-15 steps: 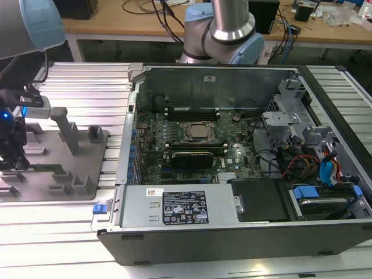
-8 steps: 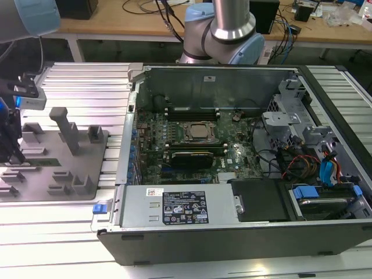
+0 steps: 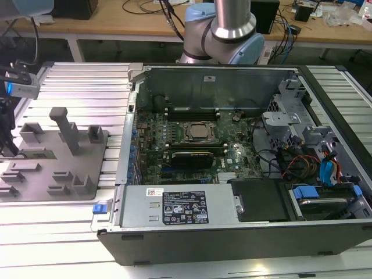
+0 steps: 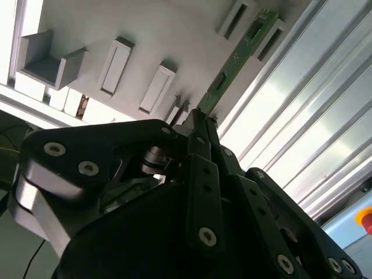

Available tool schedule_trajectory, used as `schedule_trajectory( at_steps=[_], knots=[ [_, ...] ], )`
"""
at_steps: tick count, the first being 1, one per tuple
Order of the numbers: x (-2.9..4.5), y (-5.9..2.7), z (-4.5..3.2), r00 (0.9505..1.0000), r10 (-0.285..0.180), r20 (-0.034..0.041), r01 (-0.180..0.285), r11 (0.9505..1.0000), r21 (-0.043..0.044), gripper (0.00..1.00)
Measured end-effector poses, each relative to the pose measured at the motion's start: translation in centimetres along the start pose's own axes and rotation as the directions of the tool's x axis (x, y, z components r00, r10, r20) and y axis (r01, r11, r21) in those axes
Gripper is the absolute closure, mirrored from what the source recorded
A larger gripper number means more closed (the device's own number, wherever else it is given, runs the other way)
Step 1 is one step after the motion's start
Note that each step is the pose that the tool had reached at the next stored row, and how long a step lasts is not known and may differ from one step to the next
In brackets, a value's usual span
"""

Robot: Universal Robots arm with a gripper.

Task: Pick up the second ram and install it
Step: 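Pick up the second ram and move it above second insertion slot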

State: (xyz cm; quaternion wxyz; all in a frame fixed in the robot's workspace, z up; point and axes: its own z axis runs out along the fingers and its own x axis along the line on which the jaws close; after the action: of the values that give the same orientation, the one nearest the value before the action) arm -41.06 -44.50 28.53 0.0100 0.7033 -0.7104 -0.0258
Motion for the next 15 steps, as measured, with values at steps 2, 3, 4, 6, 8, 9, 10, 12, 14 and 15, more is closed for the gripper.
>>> schedule_trajectory(
  at_steps=[2, 3, 4, 6, 8, 9, 10, 12, 14, 15],
  knots=[
    [-0.02, 0.03, -0.59, 1.0, 0.0, 0.0, 0.0, 1.0, 0.0, 0.91],
    [-0.03, 0.05, -0.97, 1.0, 0.0, -0.0001, 0.0, 1.0, -0.0001, 0.91],
    [-0.03, 0.06, -1.19, 1.0, 0.0, 0.0, 0.0, 1.0, 0.0, 0.91],
    [-0.05, 0.1, -2.0, 1.0, 0.0, 0.0, 0.0, 1.0, 0.0001, 0.91],
    [-0.06, 0.13, -2.57, 1.0, 0.0, 0.0, 0.0, 1.0, 0.0, 0.91],
    [-0.07, 0.15, -2.92, 1.0, 0.0, 0.0, 0.0, 1.0, 0.0, 0.91],
    [-0.07, 0.16, -3.11, 1.0, 0.0, 0.0, 0.0, 1.0, 0.0001, 0.91],
    [-0.08, 0.18, -3.49, 1.0, 0.0, 0.0, 0.0, 1.0, 0.0001, 0.91],
    [-0.1, 0.2, -3.93, 1.0, 0.0, 0.0, 0.0, 1.0, 0.0001, 0.91],
    [-0.12, 0.21, -4.14, 1.0, 0.0, 0.0, 0.0, 1.0, 0.0001, 0.91]
  ],
)
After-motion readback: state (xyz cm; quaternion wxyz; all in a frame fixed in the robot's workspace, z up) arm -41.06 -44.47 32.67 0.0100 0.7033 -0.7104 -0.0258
